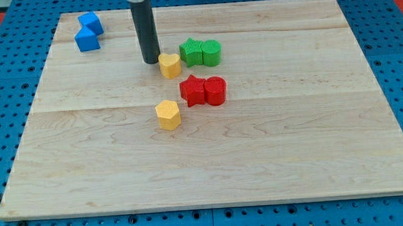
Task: Slide the yellow heart into the green star
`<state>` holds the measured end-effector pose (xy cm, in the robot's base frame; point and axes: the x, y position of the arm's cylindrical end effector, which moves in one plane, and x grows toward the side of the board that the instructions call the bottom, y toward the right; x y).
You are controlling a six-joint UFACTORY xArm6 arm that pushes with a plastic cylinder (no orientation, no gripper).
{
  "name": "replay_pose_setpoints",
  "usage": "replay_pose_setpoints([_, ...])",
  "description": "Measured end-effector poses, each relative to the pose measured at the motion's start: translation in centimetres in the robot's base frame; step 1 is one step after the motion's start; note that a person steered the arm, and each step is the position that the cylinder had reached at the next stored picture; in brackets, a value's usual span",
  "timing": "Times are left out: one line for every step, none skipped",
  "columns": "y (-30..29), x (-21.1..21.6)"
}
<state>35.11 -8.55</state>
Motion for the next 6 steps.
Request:
replay_pose_setpoints([-1.0,0.4])
replay_pose_setpoints([-2.8,3.8])
replay_pose_setpoints([-1.4,5.1])
replay_pose_setpoints([1.4,3.5])
replay_pose_setpoints([0.4,2.4])
replay_pose_setpoints([-0.5,1.9])
